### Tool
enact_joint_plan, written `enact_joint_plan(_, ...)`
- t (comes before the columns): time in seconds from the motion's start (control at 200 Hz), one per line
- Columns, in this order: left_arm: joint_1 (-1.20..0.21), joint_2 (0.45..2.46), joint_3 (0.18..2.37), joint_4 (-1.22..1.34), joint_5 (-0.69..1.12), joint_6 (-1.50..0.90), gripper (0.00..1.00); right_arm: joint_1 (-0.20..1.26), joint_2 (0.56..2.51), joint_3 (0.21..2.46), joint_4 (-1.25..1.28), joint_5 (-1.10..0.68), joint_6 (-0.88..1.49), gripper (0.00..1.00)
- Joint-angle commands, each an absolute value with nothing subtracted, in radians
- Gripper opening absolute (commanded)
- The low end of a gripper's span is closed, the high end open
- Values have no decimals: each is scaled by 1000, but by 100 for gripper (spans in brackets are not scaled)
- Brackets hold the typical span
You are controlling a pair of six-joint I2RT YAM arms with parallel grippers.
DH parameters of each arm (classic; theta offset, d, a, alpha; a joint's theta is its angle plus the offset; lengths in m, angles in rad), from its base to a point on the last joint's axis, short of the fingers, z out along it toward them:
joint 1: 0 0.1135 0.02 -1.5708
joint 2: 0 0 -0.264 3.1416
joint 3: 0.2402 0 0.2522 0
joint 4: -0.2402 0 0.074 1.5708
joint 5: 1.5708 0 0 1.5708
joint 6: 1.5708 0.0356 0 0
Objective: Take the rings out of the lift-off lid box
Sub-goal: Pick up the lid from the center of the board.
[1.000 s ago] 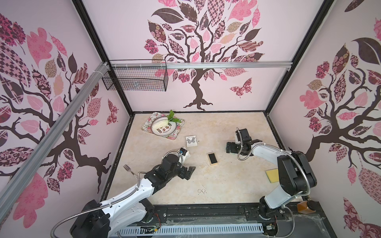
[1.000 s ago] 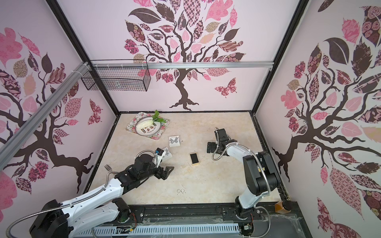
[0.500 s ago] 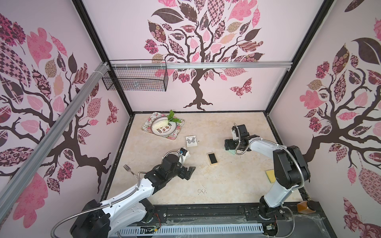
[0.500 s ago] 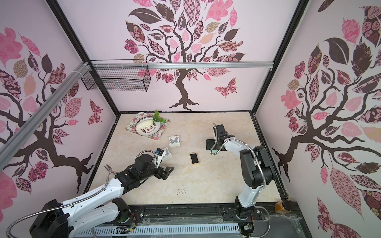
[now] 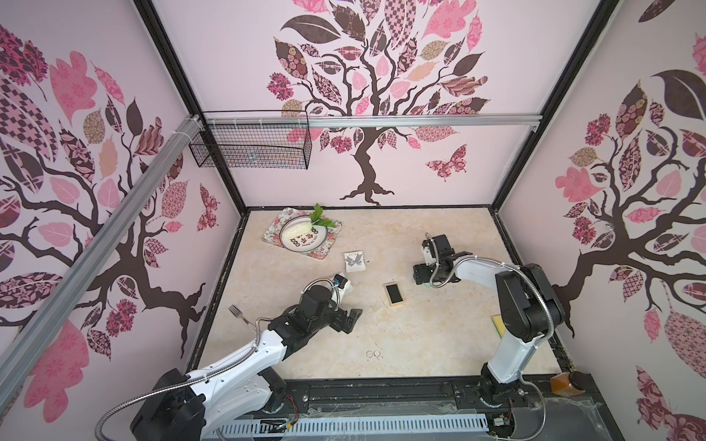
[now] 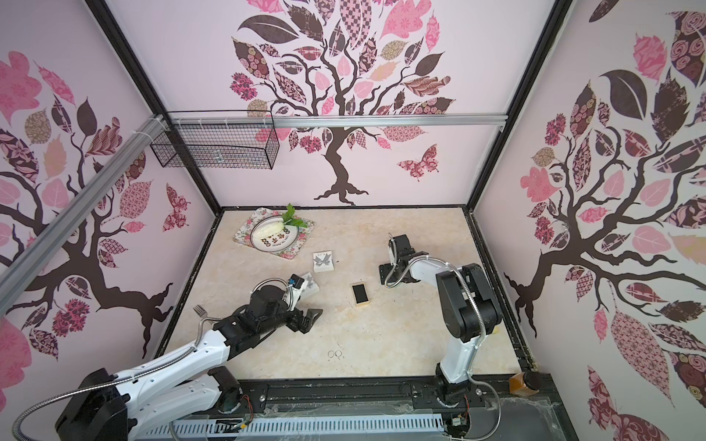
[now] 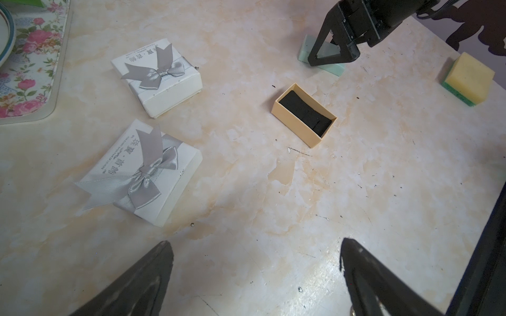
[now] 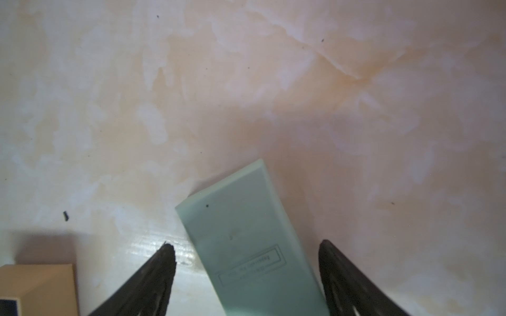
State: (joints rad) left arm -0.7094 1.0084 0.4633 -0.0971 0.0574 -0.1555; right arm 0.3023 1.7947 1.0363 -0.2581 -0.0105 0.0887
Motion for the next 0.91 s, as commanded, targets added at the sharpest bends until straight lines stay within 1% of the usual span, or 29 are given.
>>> enact_joint_plan(0.0, -705, 1008, 463, -64, 64, -140, 98, 323, 1806, 1055, -277, 47, 106, 76)
enact_joint_plan(0.165, -704, 1006, 463, -64, 63, -140, 98, 330, 1792, 1042, -281, 85, 132, 63)
enact_joint_plan(0.385, -703, 1004, 462, -65, 61, -142, 98, 332, 1789, 1036, -291, 90, 156, 55)
enact_joint_plan(0.725, -703, 999, 462, -68, 54, -139, 98, 357, 1760, 1033, -316, 96, 200, 51)
enact_joint_plan(0.8, -703, 1000, 462, -71, 53, -137, 98, 371, 1740, 1038, -340, 107, 221, 49)
enact_joint_plan(0.9, -703, 1000, 461, -71, 50, -135, 98, 406, 1700, 1044, -384, 136, 252, 49)
